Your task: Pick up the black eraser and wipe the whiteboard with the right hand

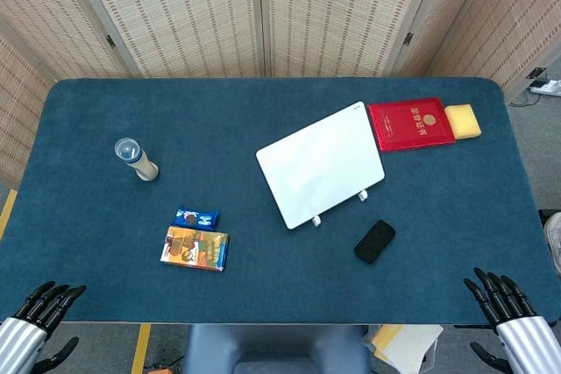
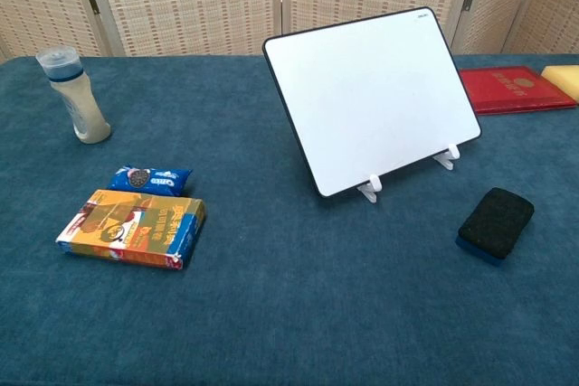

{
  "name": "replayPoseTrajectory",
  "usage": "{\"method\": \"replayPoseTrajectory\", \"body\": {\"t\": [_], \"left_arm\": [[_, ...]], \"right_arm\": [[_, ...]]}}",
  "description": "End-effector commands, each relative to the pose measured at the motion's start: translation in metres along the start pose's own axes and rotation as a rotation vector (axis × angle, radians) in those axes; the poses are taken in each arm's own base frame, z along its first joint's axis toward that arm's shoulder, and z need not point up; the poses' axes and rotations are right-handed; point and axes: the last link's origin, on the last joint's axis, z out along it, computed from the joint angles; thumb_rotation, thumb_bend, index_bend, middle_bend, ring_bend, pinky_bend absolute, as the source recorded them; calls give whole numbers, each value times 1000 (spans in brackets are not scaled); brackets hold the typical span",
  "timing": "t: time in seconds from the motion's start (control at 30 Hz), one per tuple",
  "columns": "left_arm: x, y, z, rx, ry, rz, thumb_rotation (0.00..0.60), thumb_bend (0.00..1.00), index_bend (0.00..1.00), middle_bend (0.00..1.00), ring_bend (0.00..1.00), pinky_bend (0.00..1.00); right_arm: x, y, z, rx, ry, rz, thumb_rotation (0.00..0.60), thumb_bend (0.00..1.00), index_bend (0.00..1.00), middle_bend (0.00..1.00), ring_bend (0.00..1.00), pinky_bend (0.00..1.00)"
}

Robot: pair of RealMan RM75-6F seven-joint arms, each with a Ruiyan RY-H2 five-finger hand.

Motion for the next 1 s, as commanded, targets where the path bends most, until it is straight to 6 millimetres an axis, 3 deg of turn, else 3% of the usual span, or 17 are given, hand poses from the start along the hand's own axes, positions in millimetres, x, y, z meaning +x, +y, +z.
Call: {"method": "replayPoseTrajectory", "body": {"t": [0.03,0.37,0.57,0.77,1.0], "left_arm": [[0,0,0,1,-1,0,600,345,78,230,184,161],[-2,0,0,1,-8,3,600,345,78,230,184,163],[-1,-1,0,7,-3,-2,600,345,78,230,185,163],[-2,0,0,7,-9,4,600,345,78,230,185,163],[0,-2,-1,16,-3,-2,600,345,77,230,185,163]], "right_arm": [[0,-1,0,2,-3,-2,600,183,0,0,0,78],[-3,0,11,20,-13,-9,600,185,0,0,0,78],[1,-8,57,132,-68,-167,600,184,22,0,0,78],[12,-29,110,203,-112,-308,600,185,198,0,0,78],[2,-48,152,213,-159,-430,600,185,227,0,0,78]]}}
